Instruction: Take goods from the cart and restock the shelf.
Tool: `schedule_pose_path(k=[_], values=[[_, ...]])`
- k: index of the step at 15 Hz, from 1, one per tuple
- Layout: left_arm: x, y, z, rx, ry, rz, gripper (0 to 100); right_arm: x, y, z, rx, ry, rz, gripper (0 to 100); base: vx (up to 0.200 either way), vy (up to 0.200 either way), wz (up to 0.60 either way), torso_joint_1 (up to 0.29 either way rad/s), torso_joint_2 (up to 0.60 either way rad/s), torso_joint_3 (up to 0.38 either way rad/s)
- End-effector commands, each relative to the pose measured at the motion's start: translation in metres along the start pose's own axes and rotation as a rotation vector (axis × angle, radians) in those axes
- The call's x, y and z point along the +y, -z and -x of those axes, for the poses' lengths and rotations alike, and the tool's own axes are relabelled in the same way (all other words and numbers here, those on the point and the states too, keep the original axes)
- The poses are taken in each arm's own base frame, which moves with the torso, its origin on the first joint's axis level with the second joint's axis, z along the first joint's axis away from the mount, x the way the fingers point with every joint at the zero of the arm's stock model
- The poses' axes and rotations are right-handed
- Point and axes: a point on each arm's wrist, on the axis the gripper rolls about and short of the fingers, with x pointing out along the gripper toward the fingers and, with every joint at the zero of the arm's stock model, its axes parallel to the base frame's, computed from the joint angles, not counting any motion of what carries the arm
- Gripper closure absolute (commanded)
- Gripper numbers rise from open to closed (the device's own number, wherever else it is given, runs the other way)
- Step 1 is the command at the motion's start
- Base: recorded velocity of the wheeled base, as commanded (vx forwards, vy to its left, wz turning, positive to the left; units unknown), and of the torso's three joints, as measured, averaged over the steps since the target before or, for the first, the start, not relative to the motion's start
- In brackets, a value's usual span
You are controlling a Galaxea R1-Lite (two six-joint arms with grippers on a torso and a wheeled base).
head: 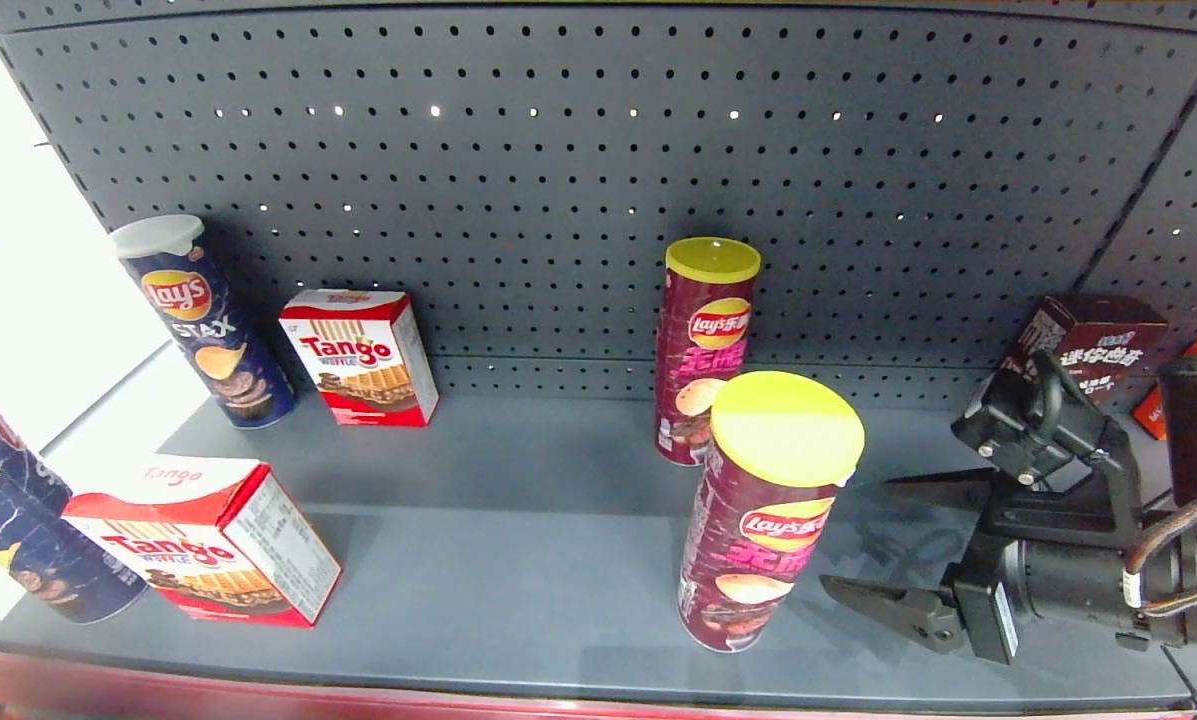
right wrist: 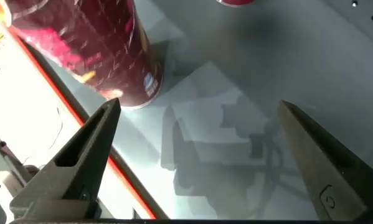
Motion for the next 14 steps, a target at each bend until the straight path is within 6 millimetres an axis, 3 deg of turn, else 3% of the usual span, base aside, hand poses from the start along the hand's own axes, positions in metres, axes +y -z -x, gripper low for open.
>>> schedule_pose_path(k=[1, 8, 14], values=[[0.000, 0.000, 0.000, 0.003, 0.000, 0.000, 0, 0.000, 0.002, -0.010, 0.025, -0.010, -0.001, 0, 0.000, 0.000, 0.00, 0.000, 0.00, 0.000], [0.000, 0.000, 0.000, 0.003, 0.000, 0.000, 0, 0.004, -0.005, -0.027, 0.033, -0.027, 0.013, 0, 0.000, 0.000, 0.00, 0.000, 0.00, 0.000], [0.000, 0.000, 0.000, 0.003, 0.000, 0.002, 0, 0.005, -0.007, -0.029, 0.024, -0.032, 0.018, 0, 0.000, 0.000, 0.00, 0.000, 0.00, 0.000]])
